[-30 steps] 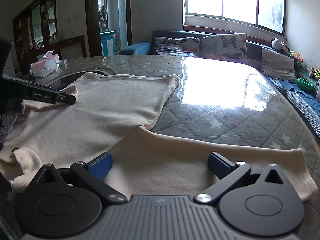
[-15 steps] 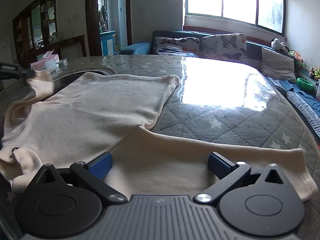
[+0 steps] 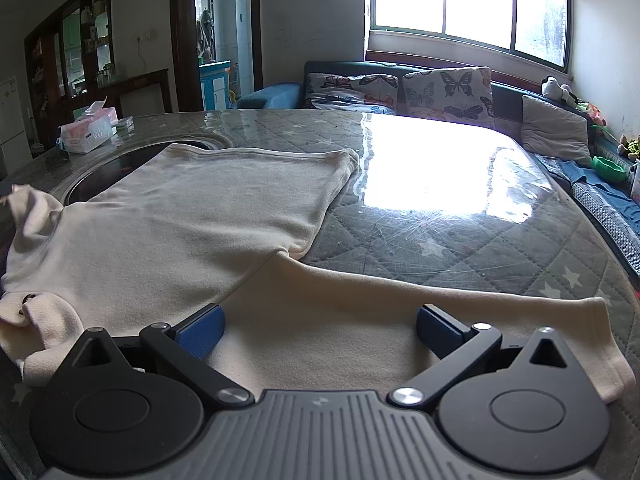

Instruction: Fold clothes

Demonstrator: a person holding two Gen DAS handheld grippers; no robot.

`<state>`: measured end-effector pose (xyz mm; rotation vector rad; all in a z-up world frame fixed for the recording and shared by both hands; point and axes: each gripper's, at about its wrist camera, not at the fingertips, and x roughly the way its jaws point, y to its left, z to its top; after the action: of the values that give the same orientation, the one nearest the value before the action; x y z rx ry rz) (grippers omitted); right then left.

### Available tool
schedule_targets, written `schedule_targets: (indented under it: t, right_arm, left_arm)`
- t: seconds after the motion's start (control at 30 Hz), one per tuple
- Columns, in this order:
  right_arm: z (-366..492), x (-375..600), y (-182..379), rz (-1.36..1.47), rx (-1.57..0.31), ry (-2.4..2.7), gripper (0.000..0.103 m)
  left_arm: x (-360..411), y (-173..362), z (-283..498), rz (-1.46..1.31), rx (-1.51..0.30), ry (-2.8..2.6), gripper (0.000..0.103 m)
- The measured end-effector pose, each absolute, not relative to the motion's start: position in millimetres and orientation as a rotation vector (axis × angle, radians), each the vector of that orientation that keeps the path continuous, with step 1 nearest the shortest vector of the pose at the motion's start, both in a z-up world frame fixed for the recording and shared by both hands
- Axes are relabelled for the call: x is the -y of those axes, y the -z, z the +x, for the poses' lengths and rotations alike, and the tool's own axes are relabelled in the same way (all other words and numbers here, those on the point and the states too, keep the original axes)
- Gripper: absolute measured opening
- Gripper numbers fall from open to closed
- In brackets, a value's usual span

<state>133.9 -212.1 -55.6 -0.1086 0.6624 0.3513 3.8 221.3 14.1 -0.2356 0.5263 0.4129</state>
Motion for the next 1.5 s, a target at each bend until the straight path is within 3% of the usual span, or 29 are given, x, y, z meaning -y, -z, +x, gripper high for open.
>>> schedule_targets:
  t: [0.27,0.53,0.6,0.73,0.77,1.0,1.27,1.5]
  right_arm:
    - [134.6,212.3,56.1,-0.109,-0.662,-0.349,0.103]
    - [134.6,213.2,56.5,-0.109,-0.662,-0.349,0.103]
    - [134.6,213.2,56.5,-0.109,-0.662,-0.349,0.103]
    - [134.6,212.9,56.7,-0.108,-0.661,-0.350,0.103]
    - [134.6,212.9,56.9,-0.107,-0.661,-0.350,0.103]
    - [134.6,212.5,57.3,-0.106,-0.660,-0.350,0.103]
    - [134.2,212.7,57.1,-0.105,-0.659,-0.350,0.103]
    - [134.1,211.9,56.7,-0.104,-0.659,-0.350,0.103]
  left_arm:
    - [-233.6,-13.3,0.7,-0.203,-0.564,-0.467,0.009]
    - [-196.0,-19.1,19.0,-0.181,-0.577,-0.293,0.010]
    - [-190.2,-15.3,31.2,-0.168,-0.597,-0.275,0.014]
    - [-189.1,-5.2,52.9,-0.140,-0.645,-0.285,0.040]
    - [-190.9,-2.1,57.1,-0.130,-0.657,-0.297,0.043]
    - [-199.3,2.5,72.9,-0.077,-0.660,-0.306,0.049]
    - [-207.6,3.5,87.3,-0.043,-0.648,-0.358,0.071]
    - [-207.7,-0.7,73.5,-0.050,-0.650,-0.403,0.074]
